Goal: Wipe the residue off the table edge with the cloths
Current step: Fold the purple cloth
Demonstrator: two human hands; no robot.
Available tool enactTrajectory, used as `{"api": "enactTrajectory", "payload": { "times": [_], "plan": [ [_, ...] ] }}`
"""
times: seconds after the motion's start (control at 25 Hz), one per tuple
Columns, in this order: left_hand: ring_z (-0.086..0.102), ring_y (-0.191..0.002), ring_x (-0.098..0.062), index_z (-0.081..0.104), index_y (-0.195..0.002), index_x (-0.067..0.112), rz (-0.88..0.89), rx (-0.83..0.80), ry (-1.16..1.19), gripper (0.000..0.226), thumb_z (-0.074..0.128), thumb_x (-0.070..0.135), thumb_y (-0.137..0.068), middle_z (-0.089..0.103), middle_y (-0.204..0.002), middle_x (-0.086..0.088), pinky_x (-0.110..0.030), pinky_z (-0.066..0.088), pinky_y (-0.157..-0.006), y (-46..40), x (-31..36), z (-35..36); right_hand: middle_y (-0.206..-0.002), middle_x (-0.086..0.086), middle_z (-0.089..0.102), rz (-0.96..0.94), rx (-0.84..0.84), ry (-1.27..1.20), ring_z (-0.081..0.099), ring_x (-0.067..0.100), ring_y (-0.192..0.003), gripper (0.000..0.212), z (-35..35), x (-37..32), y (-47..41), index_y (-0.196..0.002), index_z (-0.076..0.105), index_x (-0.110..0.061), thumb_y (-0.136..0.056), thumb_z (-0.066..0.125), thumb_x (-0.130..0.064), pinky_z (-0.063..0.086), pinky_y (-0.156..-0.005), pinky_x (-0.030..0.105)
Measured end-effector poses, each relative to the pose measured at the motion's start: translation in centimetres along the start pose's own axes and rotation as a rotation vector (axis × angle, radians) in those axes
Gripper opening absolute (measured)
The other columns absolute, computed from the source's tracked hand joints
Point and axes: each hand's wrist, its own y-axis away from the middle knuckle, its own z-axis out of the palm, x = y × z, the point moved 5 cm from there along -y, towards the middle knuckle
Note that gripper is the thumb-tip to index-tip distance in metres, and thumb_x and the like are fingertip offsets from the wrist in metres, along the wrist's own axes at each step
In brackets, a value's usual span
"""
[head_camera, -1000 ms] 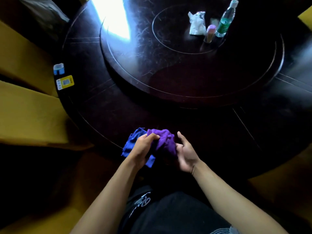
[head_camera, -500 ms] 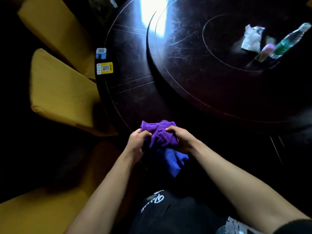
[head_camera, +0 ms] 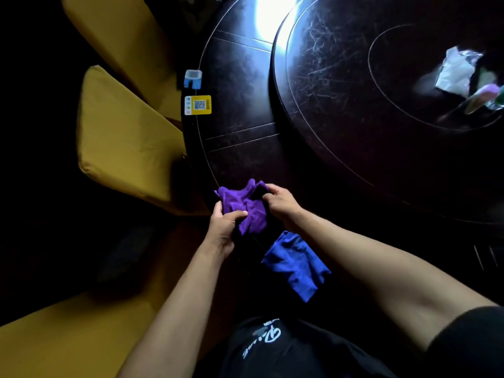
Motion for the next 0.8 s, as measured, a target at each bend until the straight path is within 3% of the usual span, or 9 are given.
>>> {"api": "enactTrajectory", "payload": {
  "times": [0.08,0.16,0.24,0.32,0.48,0.6,0.72,0.8],
  "plan": [
    [0.069,-0.087,-0.019,0.052,-0.128,0.011,0.164,0.095,-0.066,0.056,0.065,-0.011,-0.078,0.069,-0.109,-0.012,-0.034,0.061,-0.076,-0.5,1.0,-0.1,-0.115,0.014,0.071,-0.075,0.066,0.074,0.061,0.016,-0.097,0.03,0.0,-0.9,-1.4,-0.116,0.067,-0.007,-0.091,0.053,-0.001,0.049,-0.095,0.037],
    [0.068,-0.1,-0.02,0.046,-0.135,0.011,0.214,0.138,-0.217,0.061,0.063,-0.009,-0.08,0.066,-0.121,-0.011,-0.036,0.056,-0.091,-0.8,0.6,-0.4,-0.116,0.007,0.07,-0.09,0.125,0.224,0.063,0.014,-0.1,0.032,-0.6,-0.7,-2.4,-0.122,0.064,-0.012,-0.09,0.061,-0.014,0.048,-0.095,0.031],
    [0.063,-0.115,-0.029,0.041,-0.142,0.01,0.15,0.189,-0.487,0.067,0.065,-0.001,-0.081,0.061,-0.132,-0.016,-0.04,0.049,-0.104,-0.9,-0.9,-1.1,-0.115,0.005,0.07,0.028,0.145,0.37,0.064,0.016,-0.102,0.046,-1.5,1.0,-2.5,-0.13,0.056,-0.013,-0.086,0.066,-0.022,0.046,-0.092,0.025],
    [0.054,-0.126,-0.034,0.035,-0.147,0.01,0.071,0.276,-0.736,0.075,0.069,0.01,-0.08,0.054,-0.14,-0.019,-0.039,0.041,-0.11,-0.4,-2.7,-2.2,-0.117,0.01,0.069,0.117,0.132,0.523,0.064,0.024,-0.11,0.053,-2.1,3.0,-1.9,-0.133,0.053,-0.011,-0.083,0.066,-0.021,0.047,-0.097,0.029],
    [0.039,-0.136,-0.036,0.027,-0.15,0.008,0.142,0.357,-0.787,0.085,0.074,0.014,-0.079,0.039,-0.145,-0.023,-0.033,0.027,-0.115,0.7,-3.5,-2.4,-0.114,0.012,0.068,0.044,0.045,0.677,0.064,0.028,-0.107,0.043,-1.6,4.1,-0.7,-0.12,0.061,-0.012,-0.077,0.065,-0.016,0.052,-0.094,0.034],
    [0.042,-0.13,-0.037,0.027,-0.148,0.008,0.175,0.422,-0.806,0.085,0.073,0.007,-0.077,0.034,-0.14,-0.023,-0.034,0.031,-0.111,1.4,-3.3,-2.1,-0.111,0.009,0.071,0.083,0.049,0.698,0.064,0.028,-0.107,0.033,-1.8,3.8,-0.3,-0.109,0.066,-0.019,-0.077,0.061,-0.015,0.052,-0.089,0.032],
    [0.046,-0.114,-0.033,0.039,-0.143,0.01,0.505,0.467,-0.96,0.077,0.067,-0.001,-0.072,0.036,-0.131,-0.019,-0.038,0.04,-0.103,2.4,-2.1,-1.3,-0.11,0.008,0.07,0.067,0.109,0.678,0.064,0.026,-0.107,0.03,-2.7,3.4,0.1,-0.104,0.067,-0.019,-0.077,0.058,-0.011,0.052,-0.09,0.032],
    [0.046,-0.121,-0.036,0.051,-0.138,0.015,0.705,0.368,-1.274,0.065,0.069,0.011,-0.076,0.044,-0.133,-0.018,-0.046,0.042,-0.105,2.4,-2.3,0.2,-0.113,0.009,0.067,0.05,0.124,0.697,0.061,0.028,-0.109,0.031,-3.1,3.3,0.6,-0.108,0.064,-0.018,-0.078,0.06,-0.011,0.051,-0.093,0.035]
  ]
}}
